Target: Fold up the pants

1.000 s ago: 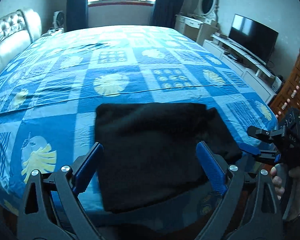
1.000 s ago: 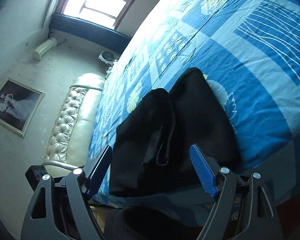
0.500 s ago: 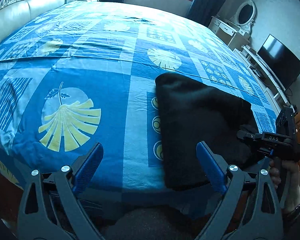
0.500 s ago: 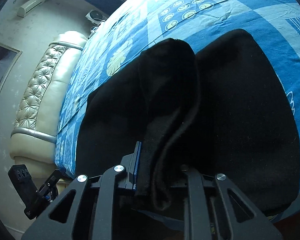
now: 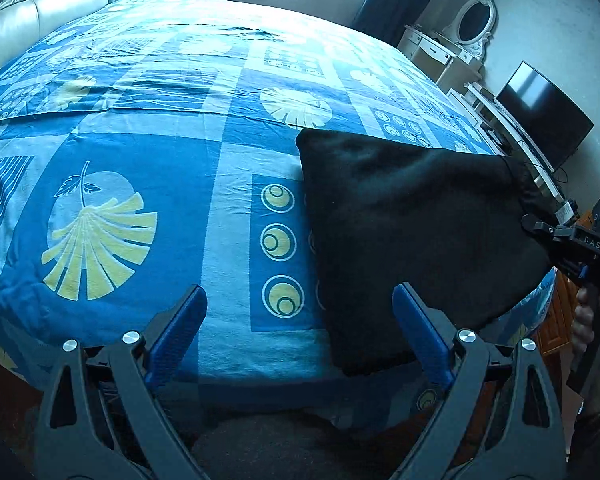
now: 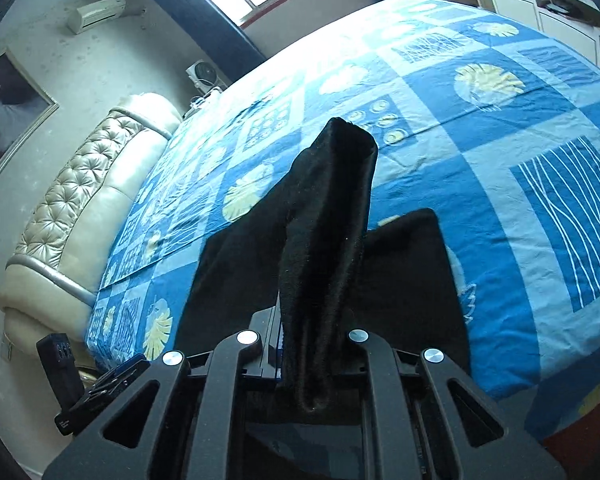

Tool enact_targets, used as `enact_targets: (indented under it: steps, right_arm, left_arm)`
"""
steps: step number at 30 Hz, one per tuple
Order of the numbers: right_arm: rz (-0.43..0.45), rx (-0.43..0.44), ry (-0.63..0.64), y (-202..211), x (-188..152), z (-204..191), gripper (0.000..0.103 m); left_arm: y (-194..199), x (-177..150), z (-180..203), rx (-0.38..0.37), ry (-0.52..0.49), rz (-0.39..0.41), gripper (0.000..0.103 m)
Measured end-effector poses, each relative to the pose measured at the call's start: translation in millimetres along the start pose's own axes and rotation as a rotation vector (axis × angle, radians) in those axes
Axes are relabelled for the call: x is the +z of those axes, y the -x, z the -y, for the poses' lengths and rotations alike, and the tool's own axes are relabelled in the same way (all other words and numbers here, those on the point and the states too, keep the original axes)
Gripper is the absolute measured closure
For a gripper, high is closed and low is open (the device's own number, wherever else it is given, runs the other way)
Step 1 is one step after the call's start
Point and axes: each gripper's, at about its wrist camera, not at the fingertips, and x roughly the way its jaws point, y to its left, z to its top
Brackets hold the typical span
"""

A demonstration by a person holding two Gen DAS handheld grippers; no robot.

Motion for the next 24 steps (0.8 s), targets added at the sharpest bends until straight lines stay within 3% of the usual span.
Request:
enact_targets:
  steps: [5, 18, 24]
  right_arm:
    - [-0.07, -0.064, -0.117, -32, -20, 55, 0.09]
    - [-0.043, 0.123, -0.259, -38, -37, 92, 0.088]
    - [-0.041, 0.139, -0.252, -35, -37, 91, 0.081]
  left_arm:
    - [-14, -6, 15, 0.007, -0.046, -0.027, 0.009]
    - [-28, -10, 8, 0.048, -0.043, -0.056, 0.009]
    - [-29, -12, 6, 0.077, -0.052, -0.061, 0.009]
